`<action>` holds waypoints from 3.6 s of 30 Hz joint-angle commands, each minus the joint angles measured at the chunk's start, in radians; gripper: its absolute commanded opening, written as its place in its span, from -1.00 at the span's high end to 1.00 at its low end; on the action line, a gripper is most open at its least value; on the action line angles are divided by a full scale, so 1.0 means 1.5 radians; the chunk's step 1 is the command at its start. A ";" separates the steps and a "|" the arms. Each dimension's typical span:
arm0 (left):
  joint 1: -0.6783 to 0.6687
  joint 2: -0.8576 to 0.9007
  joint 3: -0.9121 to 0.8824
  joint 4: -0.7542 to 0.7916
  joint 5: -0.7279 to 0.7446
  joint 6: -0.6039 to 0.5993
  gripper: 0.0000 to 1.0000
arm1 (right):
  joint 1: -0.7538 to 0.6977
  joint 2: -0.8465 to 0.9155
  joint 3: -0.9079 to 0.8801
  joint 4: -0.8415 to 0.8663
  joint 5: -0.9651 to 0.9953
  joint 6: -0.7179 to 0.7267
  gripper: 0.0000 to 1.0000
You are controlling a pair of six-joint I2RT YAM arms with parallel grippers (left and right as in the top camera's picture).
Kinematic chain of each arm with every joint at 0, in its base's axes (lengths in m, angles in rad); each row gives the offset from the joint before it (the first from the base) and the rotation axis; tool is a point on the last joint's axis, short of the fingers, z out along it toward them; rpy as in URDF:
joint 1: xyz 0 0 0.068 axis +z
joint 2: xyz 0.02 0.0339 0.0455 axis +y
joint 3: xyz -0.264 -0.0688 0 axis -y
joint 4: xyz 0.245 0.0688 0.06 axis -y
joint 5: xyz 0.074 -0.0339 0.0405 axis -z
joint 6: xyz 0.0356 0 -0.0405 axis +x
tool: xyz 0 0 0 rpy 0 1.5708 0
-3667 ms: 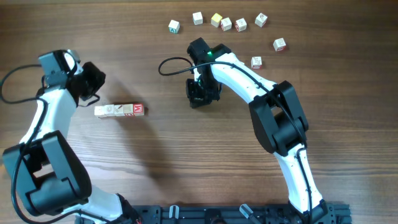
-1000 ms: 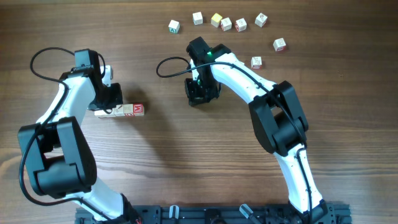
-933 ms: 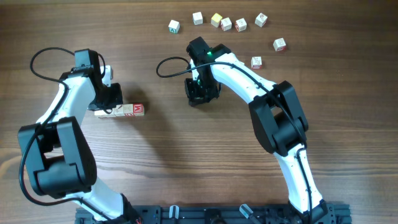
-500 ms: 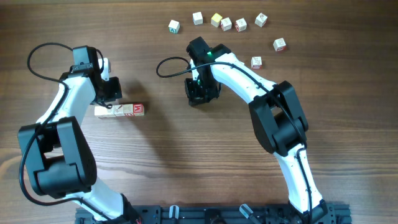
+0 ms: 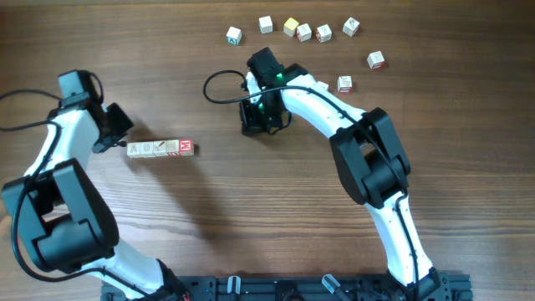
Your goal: Form a horizontal line
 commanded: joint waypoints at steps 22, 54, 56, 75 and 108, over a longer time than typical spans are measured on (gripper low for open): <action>0.110 0.004 0.009 -0.007 -0.004 -0.025 0.92 | 0.104 0.019 -0.009 0.140 -0.120 0.186 0.91; 0.110 0.004 0.009 -0.012 -0.005 -0.020 0.92 | 0.103 0.053 -0.009 0.181 -0.124 0.223 0.91; 0.110 0.004 0.009 -0.012 -0.005 -0.020 0.92 | 0.104 0.053 -0.009 0.191 -0.139 0.223 0.92; 0.110 0.004 0.009 -0.012 -0.005 -0.020 0.91 | 0.104 0.053 -0.009 0.207 -0.140 0.255 0.92; 0.110 0.004 0.009 -0.012 -0.005 -0.020 0.92 | 0.087 0.053 -0.009 0.153 -0.035 0.238 0.91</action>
